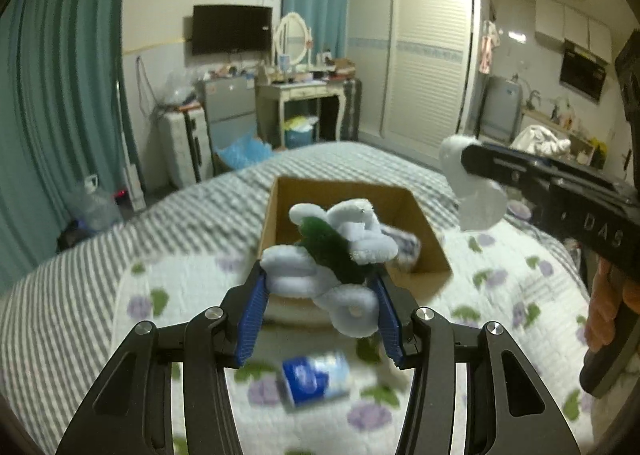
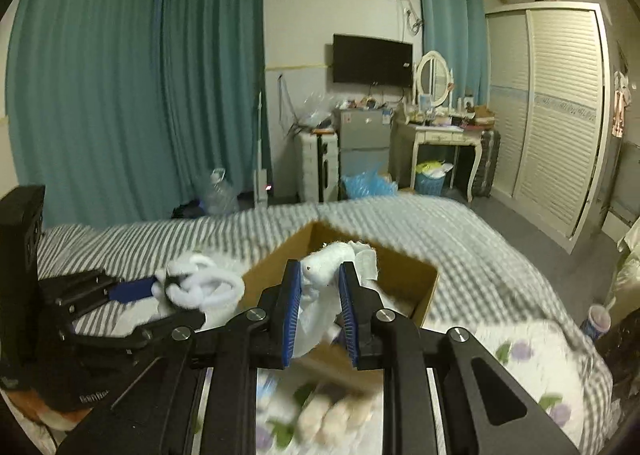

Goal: Organize soft objects
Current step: 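Carry the fuzzy toy and the sock with both tools over the box, then open both tools to drop the toy and sock into the box, then grasp the blue tissue pack with the left tool while the right tool grasps the cream lace cloth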

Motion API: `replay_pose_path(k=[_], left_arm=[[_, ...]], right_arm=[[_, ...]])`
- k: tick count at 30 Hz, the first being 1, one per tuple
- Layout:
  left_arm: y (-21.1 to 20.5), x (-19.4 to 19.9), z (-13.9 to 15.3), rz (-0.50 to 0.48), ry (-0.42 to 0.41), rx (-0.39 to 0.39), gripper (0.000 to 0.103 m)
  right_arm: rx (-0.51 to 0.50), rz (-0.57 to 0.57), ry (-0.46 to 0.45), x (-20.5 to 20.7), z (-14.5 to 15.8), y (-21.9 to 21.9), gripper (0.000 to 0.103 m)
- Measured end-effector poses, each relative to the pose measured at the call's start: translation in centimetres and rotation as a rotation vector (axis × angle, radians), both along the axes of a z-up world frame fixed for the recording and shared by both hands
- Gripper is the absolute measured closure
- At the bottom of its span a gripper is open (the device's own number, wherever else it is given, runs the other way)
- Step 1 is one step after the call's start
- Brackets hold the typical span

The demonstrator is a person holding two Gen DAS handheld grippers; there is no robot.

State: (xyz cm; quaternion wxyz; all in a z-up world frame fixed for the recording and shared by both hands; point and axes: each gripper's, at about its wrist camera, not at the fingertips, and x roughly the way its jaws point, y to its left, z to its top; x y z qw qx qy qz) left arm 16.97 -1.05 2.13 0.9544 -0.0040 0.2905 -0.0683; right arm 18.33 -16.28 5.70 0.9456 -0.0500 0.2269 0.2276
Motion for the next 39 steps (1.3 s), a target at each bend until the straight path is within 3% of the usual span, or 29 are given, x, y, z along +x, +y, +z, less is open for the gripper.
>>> replay_pose_path(k=[6, 13, 20, 22, 24, 25, 26, 30, 35, 37, 39], left_arm=[[-1.0, 6.4, -0.5, 0.004, -0.012, 0.018, 0.054], [-2.2, 11.2, -5.0, -0.003, 0.046, 0.039, 0.054], [-3.1, 11.8, -7.4, -0.016, 0.074, 0.044, 0.051], [-3.5, 11.3, -7.1, -0.005, 0.058, 0.051, 0.049], [-3.9, 11.0, -6.5, 0.020, 0.049, 0.075, 0.019], [-3.9, 10.6, -5.9, 0.032, 0.029, 0.083, 0.014], [-3.8, 10.2, -5.5, 0.041, 0.013, 0.088, 0.013], [-3.3, 8.1, -2.1, 0.059, -0.014, 0.087, 0.013], [-2.5, 3.0, 3.8, 0.076, -0.107, 0.079, 0.013], [-2.1, 0.5, 6.4, 0.077, -0.141, 0.069, 0.013], [-2.0, -1.2, 8.2, 0.076, -0.166, 0.067, 0.011]], right_arm=[[0.005, -0.044, -0.028, 6.2, -0.1, -0.1, 0.084], [-0.013, -0.099, 0.072, 13.1, -6.3, -1.4, 0.084], [0.000, -0.137, 0.151, 15.5, -10.6, -3.0, 0.082], [0.006, -0.151, 0.151, 15.5, -10.5, -3.4, 0.073], [0.018, -0.153, 0.148, 15.1, -9.9, -3.6, 0.057], [0.026, -0.161, 0.136, 14.6, -9.3, -3.9, 0.053], [0.032, -0.168, 0.128, 14.2, -8.8, -3.9, 0.048], [0.036, -0.188, 0.089, 11.9, -5.4, -4.4, 0.048], [0.039, -0.204, 0.014, 7.0, 1.3, -5.2, 0.048], [0.034, -0.204, -0.020, 4.4, 4.6, -5.2, 0.044], [0.022, -0.203, -0.049, 1.8, 7.1, -5.1, 0.033]])
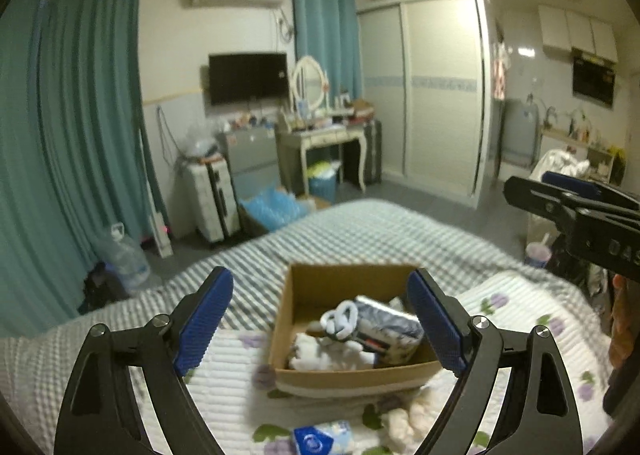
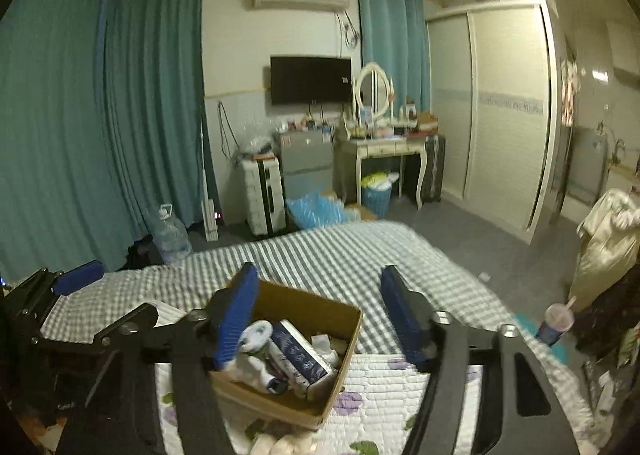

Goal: Organize soft objects
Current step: 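Grasp the blue tissue pack with the left tool while the right tool grasps the cream lace cloth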

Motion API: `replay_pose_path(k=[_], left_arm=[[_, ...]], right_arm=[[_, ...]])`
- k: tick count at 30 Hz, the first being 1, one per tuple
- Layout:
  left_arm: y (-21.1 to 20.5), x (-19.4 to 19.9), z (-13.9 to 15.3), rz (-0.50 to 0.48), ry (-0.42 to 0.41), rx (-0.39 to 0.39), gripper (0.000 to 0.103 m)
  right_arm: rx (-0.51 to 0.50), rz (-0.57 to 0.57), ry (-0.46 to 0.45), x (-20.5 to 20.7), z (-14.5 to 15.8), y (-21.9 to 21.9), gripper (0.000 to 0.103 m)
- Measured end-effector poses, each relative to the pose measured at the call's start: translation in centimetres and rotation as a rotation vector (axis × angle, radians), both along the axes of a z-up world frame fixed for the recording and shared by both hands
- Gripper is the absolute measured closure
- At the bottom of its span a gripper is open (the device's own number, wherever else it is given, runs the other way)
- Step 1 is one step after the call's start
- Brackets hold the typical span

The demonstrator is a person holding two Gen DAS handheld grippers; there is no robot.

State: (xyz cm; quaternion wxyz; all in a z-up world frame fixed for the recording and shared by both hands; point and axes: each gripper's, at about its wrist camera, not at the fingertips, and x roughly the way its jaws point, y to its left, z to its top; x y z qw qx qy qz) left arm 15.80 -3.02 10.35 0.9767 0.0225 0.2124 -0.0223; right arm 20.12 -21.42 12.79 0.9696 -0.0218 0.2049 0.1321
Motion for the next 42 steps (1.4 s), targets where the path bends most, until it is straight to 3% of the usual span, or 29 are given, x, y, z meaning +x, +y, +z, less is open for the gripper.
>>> replay_pose_path(k=[4, 6, 12, 20, 30, 33, 40, 42], left_arm=[[0.3, -4.6, 3.1, 0.001, -0.069, 0.010, 0.007], [0.3, -6.3, 3.7, 0.003, -0.090, 0.015, 0.007], [0.9, -9.9, 2.6, 0.023, -0.110, 0.049, 0.007], [1.5, -9.5, -4.8, 0.063, -0.013, 0.054, 0.007], [2.5, -4.5, -17.5, 0.078, 0.220, -0.011, 0.007], [2.6, -3.5, -20.4, 0.080, 0.276, -0.029, 0.007], [1.9, -2.3, -23.4, 0.075, 0.354, -0.042, 0.007], [1.5, -2.2, -23.9, 0.069, 0.367, -0.036, 0.007]], right_arm=[[-0.037, -0.009, -0.034, -4.9, 3.8, 0.2, 0.026], [-0.042, -0.014, -0.039, -7.1, 4.8, 0.1, 0.017], [-0.050, -0.015, -0.037, -12.2, 4.0, -0.1, 0.000], [-0.062, -0.008, 0.006, -13.2, -4.1, 0.6, 0.000], [-0.108, 0.015, 0.172, -6.5, -16.6, 2.5, 0.000], [-0.116, 0.036, 0.263, -4.1, -20.3, 2.9, 0.000], [-0.186, 0.102, 0.396, -1.2, -26.8, 3.9, 0.007], [-0.191, 0.113, 0.413, -0.9, -27.5, 4.0, 0.017]])
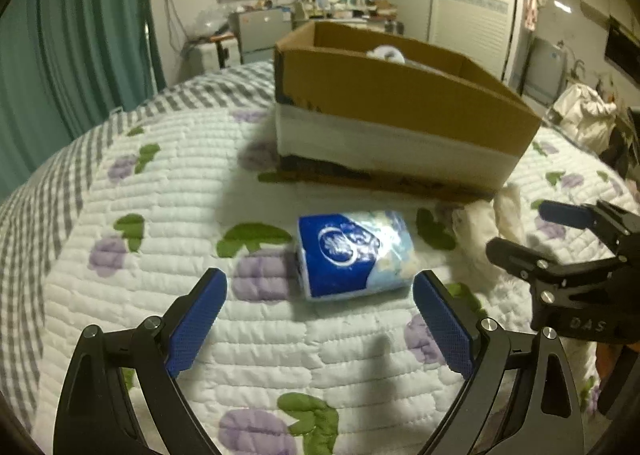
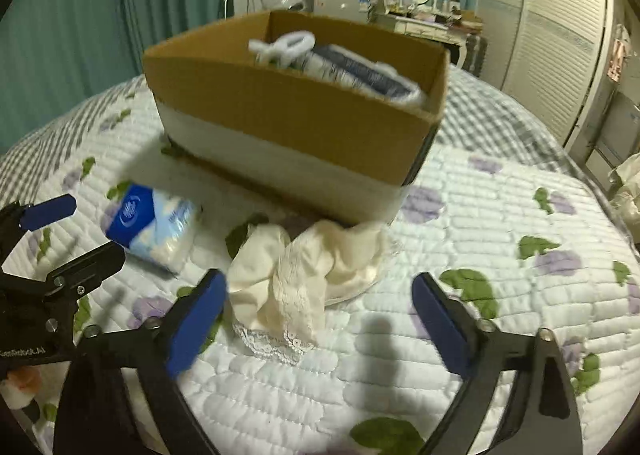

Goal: Organize soft objects
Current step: 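Grasp the blue tissue pack with the left tool while the right tool grasps the cream lace cloth, then carry the tissue pack and lace cloth with both tools over the box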

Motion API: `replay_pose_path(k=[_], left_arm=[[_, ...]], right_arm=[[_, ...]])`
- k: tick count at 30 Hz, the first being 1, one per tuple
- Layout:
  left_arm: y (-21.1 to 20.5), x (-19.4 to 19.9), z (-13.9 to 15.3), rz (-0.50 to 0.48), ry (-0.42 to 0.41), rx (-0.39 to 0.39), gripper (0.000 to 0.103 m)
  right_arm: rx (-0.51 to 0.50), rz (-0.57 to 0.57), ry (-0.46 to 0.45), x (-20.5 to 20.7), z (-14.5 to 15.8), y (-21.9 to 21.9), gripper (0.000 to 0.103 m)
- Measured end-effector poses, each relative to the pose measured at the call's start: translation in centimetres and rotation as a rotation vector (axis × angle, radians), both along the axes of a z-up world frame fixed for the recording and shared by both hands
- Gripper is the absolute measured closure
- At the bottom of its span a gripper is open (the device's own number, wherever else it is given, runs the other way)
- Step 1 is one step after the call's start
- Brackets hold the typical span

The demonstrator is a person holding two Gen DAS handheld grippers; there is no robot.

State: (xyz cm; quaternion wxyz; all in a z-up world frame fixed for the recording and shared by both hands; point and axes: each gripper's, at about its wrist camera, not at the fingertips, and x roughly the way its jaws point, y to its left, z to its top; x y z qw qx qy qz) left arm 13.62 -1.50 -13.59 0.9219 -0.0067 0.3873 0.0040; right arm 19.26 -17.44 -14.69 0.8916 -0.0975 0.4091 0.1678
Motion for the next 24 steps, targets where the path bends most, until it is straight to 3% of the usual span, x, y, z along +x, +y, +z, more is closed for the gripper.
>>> replay_pose_path(k=[1, 3, 6, 9, 16, 19, 24], left_arm=[[-0.1, 0.1, -0.1, -0.003, 0.007, 0.000, 0.007], [-0.4, 0.2, -0.6, -0.012, 0.021, -0.002, 0.007], [-1.3, 0.4, -1.0, -0.029, 0.032, 0.004, 0.007], [-1.7, 1.3, -1.2, -0.040, 0.037, 0.004, 0.007], [-2.3, 3.1, -2.2, -0.049, 0.052, 0.009, 0.009], [-1.9, 2.7, -2.4, -0.051, 0.049, 0.004, 0.025], [-1.6, 1.5, -1.6, -0.080, 0.041, -0.005, 0.026]], right_arm=[[-0.004, 0.004, 0.010, 0.1, -0.3, 0.0, 0.021], [0.006, 0.015, 0.025, 0.2, -0.5, -0.3, 0.046], [0.019, 0.037, 0.039, 0.1, -0.6, -0.8, 0.074], [0.033, 0.048, 0.035, -0.1, -0.1, -1.1, 0.081], [0.041, 0.059, 0.020, -0.4, 0.6, -1.3, 0.084], [0.039, 0.065, 0.015, -0.5, 0.7, -1.1, 0.085], [0.021, 0.078, 0.001, -1.5, 0.9, -0.8, 0.088]])
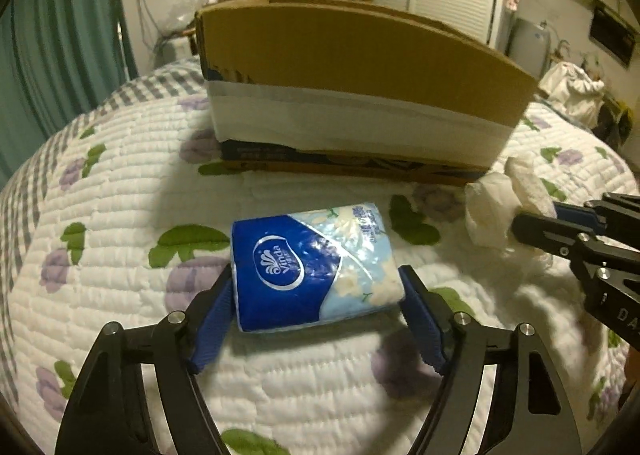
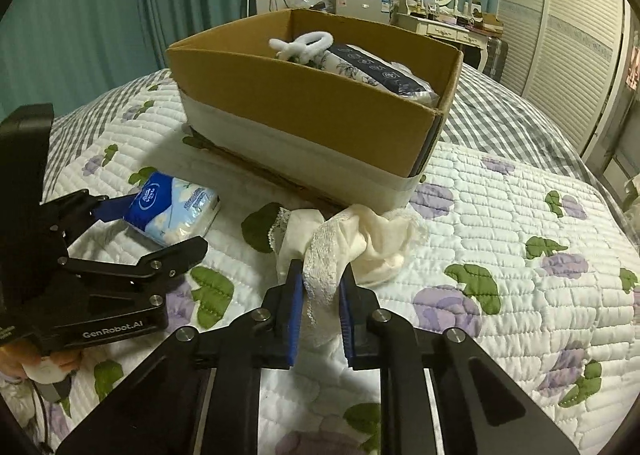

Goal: Organize soft objects
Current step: 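Carry the tissue pack and lace cloth with both tools over the box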

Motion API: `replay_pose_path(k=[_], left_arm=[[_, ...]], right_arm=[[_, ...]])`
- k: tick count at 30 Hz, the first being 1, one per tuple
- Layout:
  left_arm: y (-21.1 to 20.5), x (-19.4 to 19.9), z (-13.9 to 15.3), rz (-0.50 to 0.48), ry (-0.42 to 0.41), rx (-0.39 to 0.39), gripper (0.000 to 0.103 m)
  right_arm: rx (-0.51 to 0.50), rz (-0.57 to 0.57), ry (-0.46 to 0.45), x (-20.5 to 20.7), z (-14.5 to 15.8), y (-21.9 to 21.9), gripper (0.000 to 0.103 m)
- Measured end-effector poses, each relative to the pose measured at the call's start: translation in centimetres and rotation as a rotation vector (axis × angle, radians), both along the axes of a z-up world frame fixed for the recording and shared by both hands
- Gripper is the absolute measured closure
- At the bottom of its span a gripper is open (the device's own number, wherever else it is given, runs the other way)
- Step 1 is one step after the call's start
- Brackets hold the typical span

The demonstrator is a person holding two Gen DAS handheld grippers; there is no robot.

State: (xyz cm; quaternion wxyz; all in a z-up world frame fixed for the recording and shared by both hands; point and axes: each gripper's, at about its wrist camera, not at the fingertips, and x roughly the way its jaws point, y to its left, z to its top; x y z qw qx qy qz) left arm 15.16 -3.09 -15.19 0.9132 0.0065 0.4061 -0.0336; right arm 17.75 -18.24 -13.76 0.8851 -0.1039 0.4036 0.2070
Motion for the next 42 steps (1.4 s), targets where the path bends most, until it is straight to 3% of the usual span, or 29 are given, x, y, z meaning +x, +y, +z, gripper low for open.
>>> replay_pose_path(k=[8, 15, 24, 33, 37, 42], left_arm=[[-0.9, -4.2, 3.0, -0.030, -0.027, -0.014, 0.027], [-0.7, -8.4, 7.4, -0.053, -0.089, -0.027, 0.027], [-0.4, -10.2, 13.9, -0.059, -0.205, -0.023, 0.027], [0.4, -7.2, 19.7, -0.032, -0.315, 0.009, 0.027], [0.4, -4.5, 21.1, -0.020, -0.370, 0.027, 0.027], [0.3, -0.3, 21.2, -0.017, -0.404, 0.023, 0.027]], right_arm=[[0.023, 0.004, -0.075, -3.7, 3.6, -0.3, 0.090], [0.050, 0.005, -0.137, -8.0, 7.2, -0.2, 0.090], [0.062, 0.038, -0.253, -11.6, 13.9, 0.2, 0.090], [0.108, 0.050, -0.398, -10.1, 22.5, 0.8, 0.090], [0.117, 0.040, -0.441, -7.7, 24.6, 1.3, 0.090], [0.108, 0.018, -0.450, -3.5, 25.1, 2.0, 0.090]])
